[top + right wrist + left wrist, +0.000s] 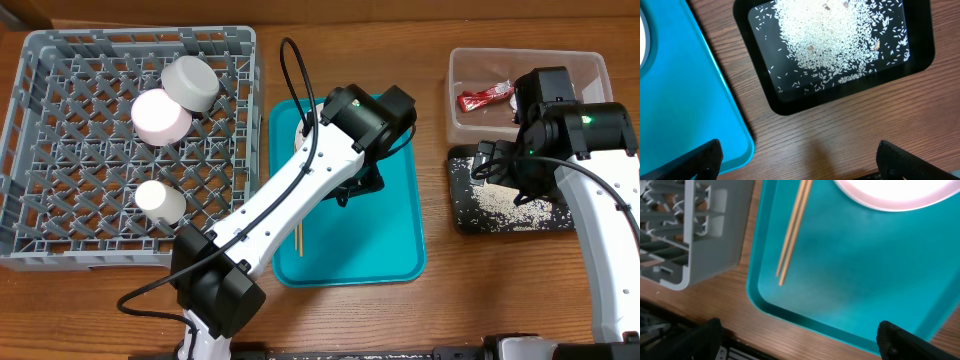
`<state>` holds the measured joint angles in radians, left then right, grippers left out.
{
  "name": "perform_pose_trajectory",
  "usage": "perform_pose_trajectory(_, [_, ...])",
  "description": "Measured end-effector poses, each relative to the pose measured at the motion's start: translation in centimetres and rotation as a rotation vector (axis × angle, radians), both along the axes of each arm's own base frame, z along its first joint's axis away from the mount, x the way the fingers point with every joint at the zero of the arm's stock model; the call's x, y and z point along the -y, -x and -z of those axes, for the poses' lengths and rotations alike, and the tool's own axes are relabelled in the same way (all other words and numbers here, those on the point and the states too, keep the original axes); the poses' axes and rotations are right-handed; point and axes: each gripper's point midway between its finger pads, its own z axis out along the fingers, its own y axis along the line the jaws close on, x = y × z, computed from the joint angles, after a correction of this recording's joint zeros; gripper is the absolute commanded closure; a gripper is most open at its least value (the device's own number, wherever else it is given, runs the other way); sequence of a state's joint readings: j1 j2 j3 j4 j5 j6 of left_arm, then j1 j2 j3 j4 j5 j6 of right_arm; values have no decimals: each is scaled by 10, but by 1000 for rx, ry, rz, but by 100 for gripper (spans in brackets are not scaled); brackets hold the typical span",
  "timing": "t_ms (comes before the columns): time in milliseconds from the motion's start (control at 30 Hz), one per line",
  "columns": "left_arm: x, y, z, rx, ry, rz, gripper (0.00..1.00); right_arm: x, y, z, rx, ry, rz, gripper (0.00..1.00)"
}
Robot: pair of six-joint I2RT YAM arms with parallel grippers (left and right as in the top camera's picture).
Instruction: Sort waste into correct bins and load items into the dishwasher
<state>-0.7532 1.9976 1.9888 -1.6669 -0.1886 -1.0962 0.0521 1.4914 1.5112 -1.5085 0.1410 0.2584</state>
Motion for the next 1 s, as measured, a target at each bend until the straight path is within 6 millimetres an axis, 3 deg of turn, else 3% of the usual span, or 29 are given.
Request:
perform_pose_trajectory(133, [-14,18,19,-20,-57,20,0,0,0,0,0,0,0,0])
perform_pose_trajectory(233, [-20,27,9,83,35,30,0,0,0,0,-1,0,0,0])
perform_pose_trajectory(367, [-3,17,-13,317,291,94,0,0,-1,-1,6,1,1,0])
perform_pose_trajectory(433, [6,13,-10,367,359,124,0,0,0,-1,2,1,0,0])
perform_pose_trajectory(500, [16,4,19,373,401,155,0,0,0,0,1,1,2,0])
perform_pose_trajectory(667, [-1,-11,81,263,352,119,1,0,0,0,1,0,3,0])
perform_pose_trajectory(833, [-12,-31,111,233,329,60,6,0,0,0,1,0,3,0])
perform_pose_trajectory(1000, [-9,-37,141,192,326,52,9,0,0,0,1,0,3,0])
